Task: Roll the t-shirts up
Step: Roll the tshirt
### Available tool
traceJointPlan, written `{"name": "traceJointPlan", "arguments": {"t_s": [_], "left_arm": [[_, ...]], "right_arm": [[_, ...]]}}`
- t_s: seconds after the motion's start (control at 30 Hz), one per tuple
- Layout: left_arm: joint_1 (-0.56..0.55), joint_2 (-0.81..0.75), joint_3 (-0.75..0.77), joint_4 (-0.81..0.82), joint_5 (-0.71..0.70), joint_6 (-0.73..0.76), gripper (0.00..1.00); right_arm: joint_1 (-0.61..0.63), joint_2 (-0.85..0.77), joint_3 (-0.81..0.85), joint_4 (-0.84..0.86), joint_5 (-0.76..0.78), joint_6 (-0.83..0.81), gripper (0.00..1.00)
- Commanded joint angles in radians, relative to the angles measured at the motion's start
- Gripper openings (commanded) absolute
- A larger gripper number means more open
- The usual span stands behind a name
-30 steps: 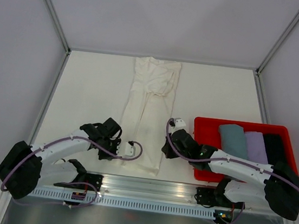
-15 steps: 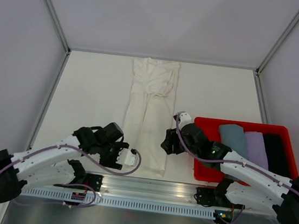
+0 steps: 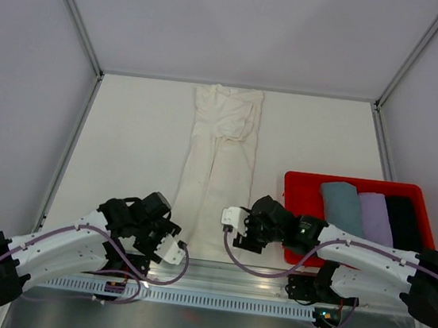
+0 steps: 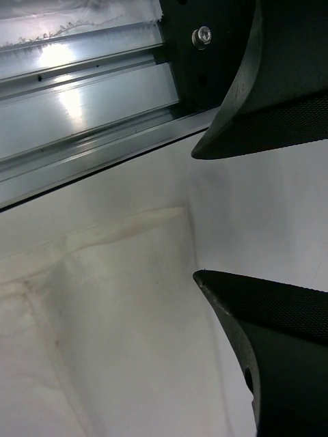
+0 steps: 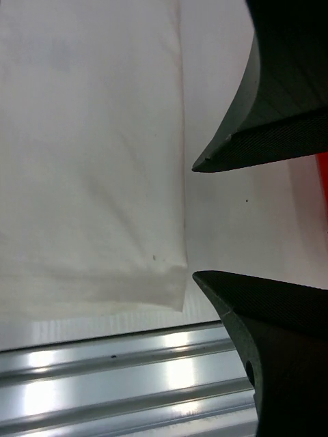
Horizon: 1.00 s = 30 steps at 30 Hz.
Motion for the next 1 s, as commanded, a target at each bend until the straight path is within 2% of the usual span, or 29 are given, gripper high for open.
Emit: {"name": "traceJointPlan", "arguments": {"t_s": [0.0, 0.17, 0.3, 0.4, 0.53, 0.73, 0.9, 0.93, 0.97], "left_arm": [[-0.015, -0.005, -0.037, 0.054, 0.019, 0.131, 0.72], [-0.023, 0.066, -0.043, 0.130, 0.007, 0.098, 0.69], [-0.026, 0.070, -0.064, 0.170, -0.023, 0.098, 0.63], [-0.027, 0.070, -0.083, 0.170, -0.006, 0.110, 0.57], [-0.027, 0.075, -0.100, 0.170, -0.003, 0.125, 0.50], [-0.027, 0.092, -0.109, 0.170, 0.022, 0.144, 0.34], [-0.027, 0.115, -0.095, 0.170, 0.036, 0.142, 0.11], [-0.027, 0.132, -0.079, 0.171, 0.034, 0.135, 0.03], [-0.027, 0.144, -0.063, 0.170, 0.034, 0.124, 0.02]], "right_arm": [[0.064, 0.095, 0.005, -0.020, -0.085, -0.223, 0.65], [0.179, 0.205, 0.001, -0.023, -0.084, -0.258, 0.58], [0.196, 0.204, -0.030, 0.052, -0.072, -0.266, 0.57], [0.194, 0.225, -0.041, 0.099, -0.053, -0.279, 0.52], [0.199, 0.281, -0.035, 0.146, -0.029, -0.260, 0.35], [0.199, 0.239, -0.053, 0.149, -0.041, -0.258, 0.19], [0.190, 0.206, -0.048, 0.150, -0.090, -0.232, 0.13], [0.175, 0.204, -0.045, 0.147, -0.107, -0.226, 0.11], [0.164, 0.201, -0.041, 0.140, -0.122, -0.223, 0.09]]}}
